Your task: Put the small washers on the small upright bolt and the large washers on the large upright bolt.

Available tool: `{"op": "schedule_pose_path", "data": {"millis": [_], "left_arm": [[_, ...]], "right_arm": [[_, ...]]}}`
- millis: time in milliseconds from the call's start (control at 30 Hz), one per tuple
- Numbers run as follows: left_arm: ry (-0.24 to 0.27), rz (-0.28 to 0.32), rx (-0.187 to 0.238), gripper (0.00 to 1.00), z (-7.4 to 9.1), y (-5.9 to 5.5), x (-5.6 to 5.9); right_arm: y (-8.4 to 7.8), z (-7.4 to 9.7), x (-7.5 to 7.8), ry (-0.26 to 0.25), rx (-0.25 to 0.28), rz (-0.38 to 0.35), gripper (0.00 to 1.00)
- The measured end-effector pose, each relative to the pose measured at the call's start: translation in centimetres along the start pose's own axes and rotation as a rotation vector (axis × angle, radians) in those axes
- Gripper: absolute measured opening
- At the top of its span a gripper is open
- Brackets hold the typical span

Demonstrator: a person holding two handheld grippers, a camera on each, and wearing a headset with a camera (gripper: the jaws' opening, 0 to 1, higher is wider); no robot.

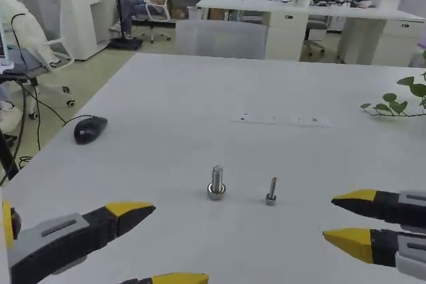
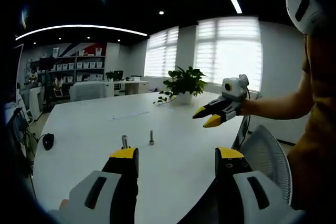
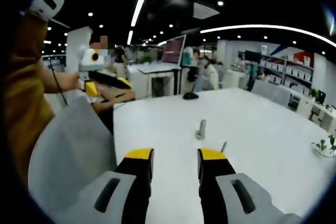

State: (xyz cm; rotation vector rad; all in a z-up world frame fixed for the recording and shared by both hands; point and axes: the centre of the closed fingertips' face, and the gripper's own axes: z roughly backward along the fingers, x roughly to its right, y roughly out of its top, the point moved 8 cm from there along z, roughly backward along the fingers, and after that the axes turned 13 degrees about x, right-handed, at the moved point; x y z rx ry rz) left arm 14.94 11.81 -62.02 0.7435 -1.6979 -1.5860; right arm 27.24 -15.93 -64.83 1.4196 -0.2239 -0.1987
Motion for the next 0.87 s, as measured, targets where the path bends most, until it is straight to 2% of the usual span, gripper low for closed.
{"op": "schedule_pose_path", "data": {"millis": [167, 400, 567, 667, 800, 867], "left_arm": [[-0.016, 0.000, 0.002, 0.58, 0.0, 0.2, 0.5], [-0.023, 0.002, -0.013, 0.58, 0.2, 0.0, 0.7], [-0.022, -0.002, -0.022, 0.58, -0.6, 0.3, 1.1], [-0.012, 0.003, -0.017, 0.58, -1.3, 0.4, 1.1], [0.019, 0.025, -0.052, 0.58, -2.1, 0.1, 1.0], [0.017, 0.027, -0.046, 0.58, -2.3, 0.3, 1.2]], "right_arm": [[-0.9, 2.9, -0.8, -0.084, 0.024, -0.034, 0.35], [-1.1, 5.1, -1.2, -0.133, 0.030, -0.046, 0.37], [-0.7, 5.3, -0.5, -0.128, 0.051, -0.052, 0.38], [-0.9, 5.4, 0.0, -0.114, 0.045, -0.052, 0.38], [-1.1, 5.4, 0.6, -0.091, 0.050, -0.081, 0.38], [-1.2, 5.2, 0.8, -0.078, 0.040, -0.088, 0.38]]}}
